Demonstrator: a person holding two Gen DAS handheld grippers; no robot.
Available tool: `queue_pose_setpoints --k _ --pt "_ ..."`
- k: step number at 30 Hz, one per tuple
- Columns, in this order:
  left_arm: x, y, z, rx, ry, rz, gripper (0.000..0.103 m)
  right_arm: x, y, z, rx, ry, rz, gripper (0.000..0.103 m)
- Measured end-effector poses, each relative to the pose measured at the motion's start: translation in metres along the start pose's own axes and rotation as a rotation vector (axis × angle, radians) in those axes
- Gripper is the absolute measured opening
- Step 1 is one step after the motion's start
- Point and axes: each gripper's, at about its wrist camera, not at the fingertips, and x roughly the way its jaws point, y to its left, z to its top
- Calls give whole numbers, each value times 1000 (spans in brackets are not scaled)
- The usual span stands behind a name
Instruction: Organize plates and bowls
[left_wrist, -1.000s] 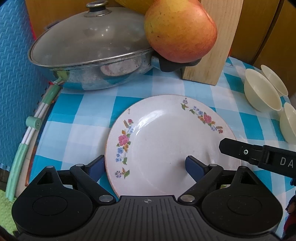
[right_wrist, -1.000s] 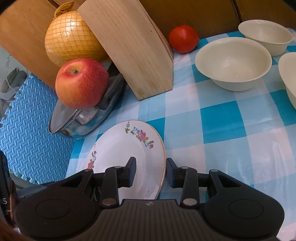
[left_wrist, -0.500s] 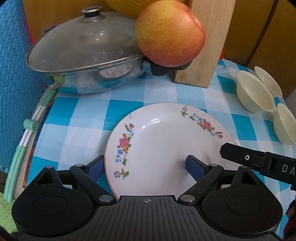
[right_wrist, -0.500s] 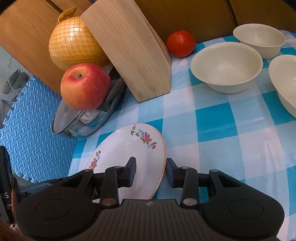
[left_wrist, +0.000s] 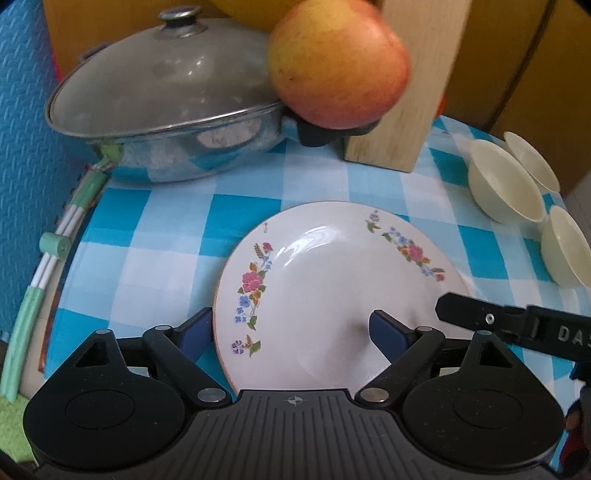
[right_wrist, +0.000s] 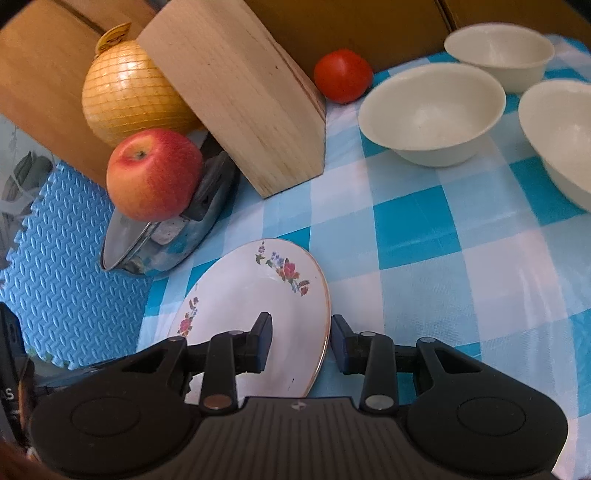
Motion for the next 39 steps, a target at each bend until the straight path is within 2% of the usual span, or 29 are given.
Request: queue_pose_setpoints --k 1,9,18,24,39 --pt "3 2 1 -15 8 -2 92 3 -1 0 12 17 18 34" --pt "13 7 10 -55 2 10 94 5 -10 4 78 -5 49 34" --pt "16 5 8 -42 13 -21 96 3 3 4 -5 -31 -16 37" --pt "9 8 6 -39 -14 -35 96 -6 13 2 -68 -53 -35 36" --pt "-16 6 -8 10 -71 -53 96 -33 23 -6 -108 -99 -23 36"
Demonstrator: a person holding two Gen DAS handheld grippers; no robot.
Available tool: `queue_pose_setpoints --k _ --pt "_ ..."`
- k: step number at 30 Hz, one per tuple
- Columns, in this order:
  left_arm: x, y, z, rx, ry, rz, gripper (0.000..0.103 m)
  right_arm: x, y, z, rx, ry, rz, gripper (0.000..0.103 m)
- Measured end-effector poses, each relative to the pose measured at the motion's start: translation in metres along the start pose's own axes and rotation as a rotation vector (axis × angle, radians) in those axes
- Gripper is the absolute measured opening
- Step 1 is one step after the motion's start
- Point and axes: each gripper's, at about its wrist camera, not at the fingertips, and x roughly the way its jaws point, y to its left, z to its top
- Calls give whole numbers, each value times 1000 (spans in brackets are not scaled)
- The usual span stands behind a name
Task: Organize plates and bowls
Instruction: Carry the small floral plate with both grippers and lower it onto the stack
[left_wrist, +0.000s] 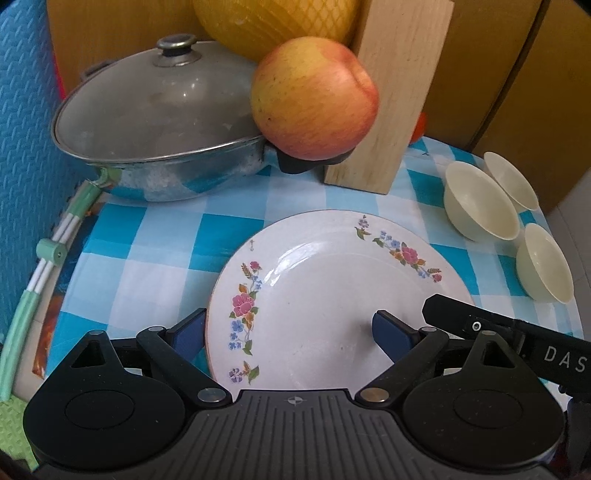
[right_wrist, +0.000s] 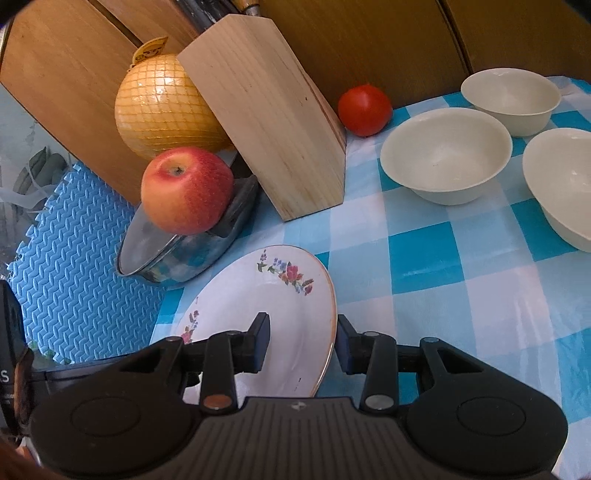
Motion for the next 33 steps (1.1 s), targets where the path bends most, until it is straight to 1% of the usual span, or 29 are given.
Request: queue_pose_setpoints --k 5,20,33 --pt "-11 -1 -7 10 -13 -8 96 -16 4 -6 -4 -21 12 36" --pt "-35 -9 -31 51 -36 -13 96 -44 6 -29 16 -35 17 36" --pt "-46 -14 -49 86 -40 -11 96 -59 5 -51 23 -16 4 37"
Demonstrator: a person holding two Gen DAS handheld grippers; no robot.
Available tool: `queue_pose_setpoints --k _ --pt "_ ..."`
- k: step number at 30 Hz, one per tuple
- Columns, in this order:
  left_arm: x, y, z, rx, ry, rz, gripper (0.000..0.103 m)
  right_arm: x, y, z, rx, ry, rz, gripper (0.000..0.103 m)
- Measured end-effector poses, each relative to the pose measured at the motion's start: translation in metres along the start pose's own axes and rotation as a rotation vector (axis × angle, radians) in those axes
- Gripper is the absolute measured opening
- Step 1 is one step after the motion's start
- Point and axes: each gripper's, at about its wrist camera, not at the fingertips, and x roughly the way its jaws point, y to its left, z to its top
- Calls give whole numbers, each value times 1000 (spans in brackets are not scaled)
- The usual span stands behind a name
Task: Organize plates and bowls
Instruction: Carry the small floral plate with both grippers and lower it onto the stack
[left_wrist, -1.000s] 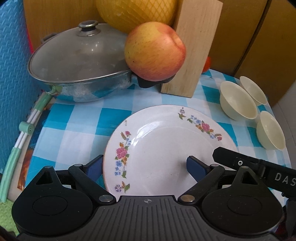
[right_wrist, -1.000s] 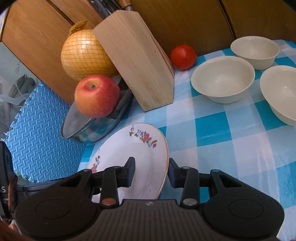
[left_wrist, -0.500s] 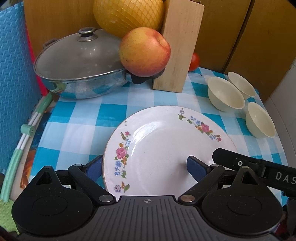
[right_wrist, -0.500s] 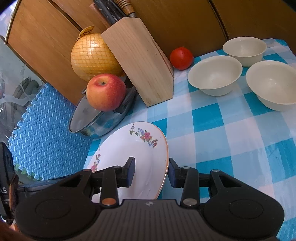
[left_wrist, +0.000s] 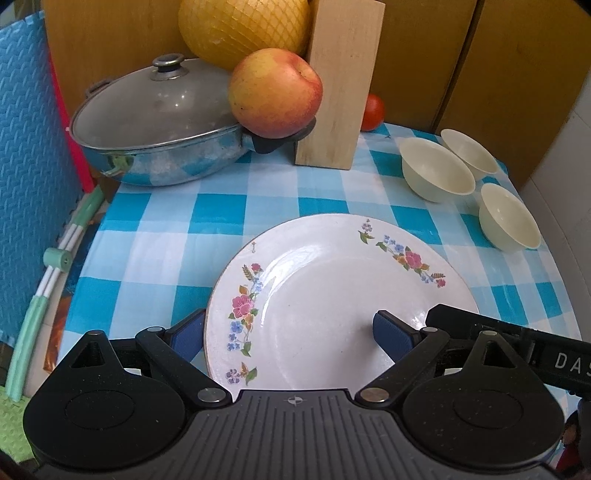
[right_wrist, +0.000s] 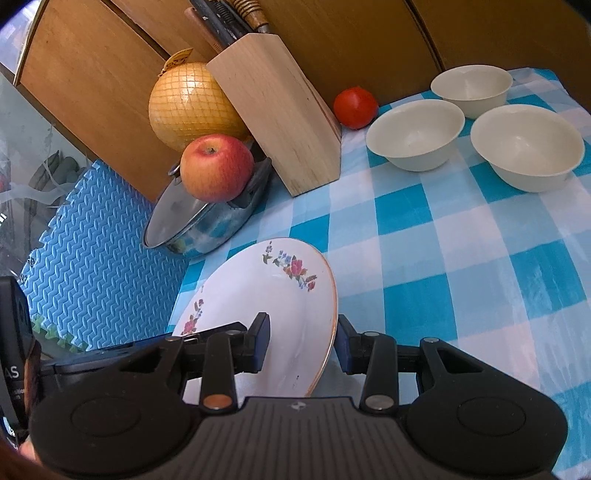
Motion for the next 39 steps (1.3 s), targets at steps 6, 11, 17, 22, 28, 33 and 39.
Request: queue_pose_setpoints --k 6,11,17,22,28,33,39 --pt "-3 -4 -6 18 -2 9 96 -7 0 -8 1 5 -5 37" --pt "-6 -7 -12 23 -2 12 96 -12 0 -15 3 9 -10 36" --pt "-15 -12 -23 41 -13 19 97 -19 -1 -23 1 15 -14 37" --pt "-22 -15 -31 55 -22 23 97 -25 -1 -30 -3 23 -15 37" --pt "-27 -17 -42 68 -23 22 97 -32 1 -40 -15 35 -23 37" --pt "-29 -21 -51 85 -18 24 98 -36 0 -49 -21 46 -37 37" --pt "-32 -26 -58 106 -19 29 98 -41 -3 -56 -17 57 -44 37"
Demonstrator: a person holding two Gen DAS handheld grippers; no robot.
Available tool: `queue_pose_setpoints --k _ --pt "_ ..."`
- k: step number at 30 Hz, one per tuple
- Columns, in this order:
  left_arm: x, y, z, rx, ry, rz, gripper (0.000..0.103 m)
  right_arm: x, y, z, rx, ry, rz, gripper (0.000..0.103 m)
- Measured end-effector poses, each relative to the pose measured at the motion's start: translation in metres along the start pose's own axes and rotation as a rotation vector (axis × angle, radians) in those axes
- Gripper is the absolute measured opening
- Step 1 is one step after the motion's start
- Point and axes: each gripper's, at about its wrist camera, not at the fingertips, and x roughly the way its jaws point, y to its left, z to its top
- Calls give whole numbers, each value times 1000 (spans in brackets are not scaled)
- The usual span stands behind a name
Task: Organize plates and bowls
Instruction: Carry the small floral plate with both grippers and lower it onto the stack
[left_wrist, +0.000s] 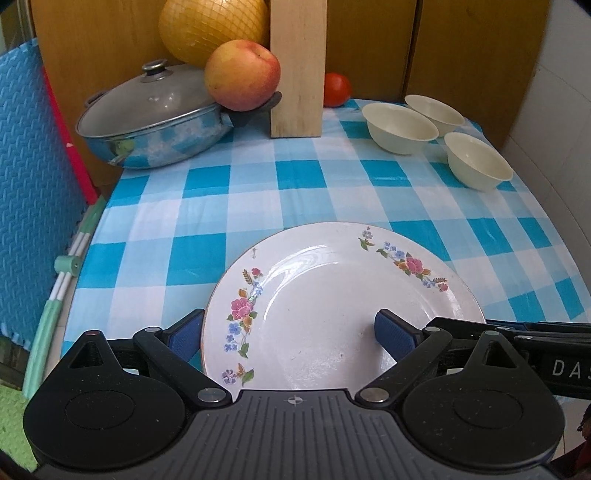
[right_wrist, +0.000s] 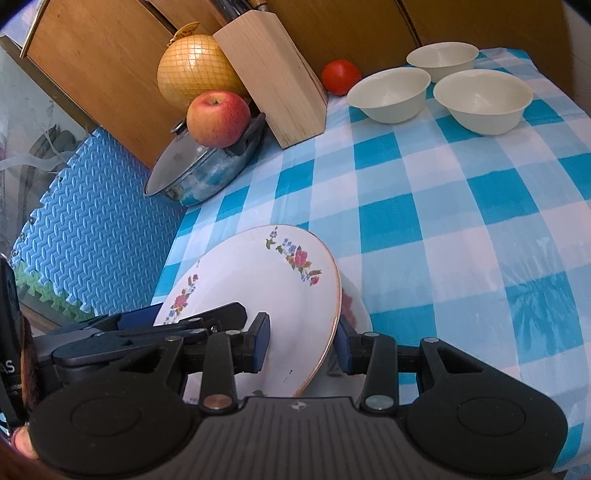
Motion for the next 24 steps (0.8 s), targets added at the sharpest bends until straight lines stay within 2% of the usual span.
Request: queue_pose_setpoints --k 24 --pt "5 -3 -12 -10 36 -2 97 0 2 -12 -35 18 -39 37"
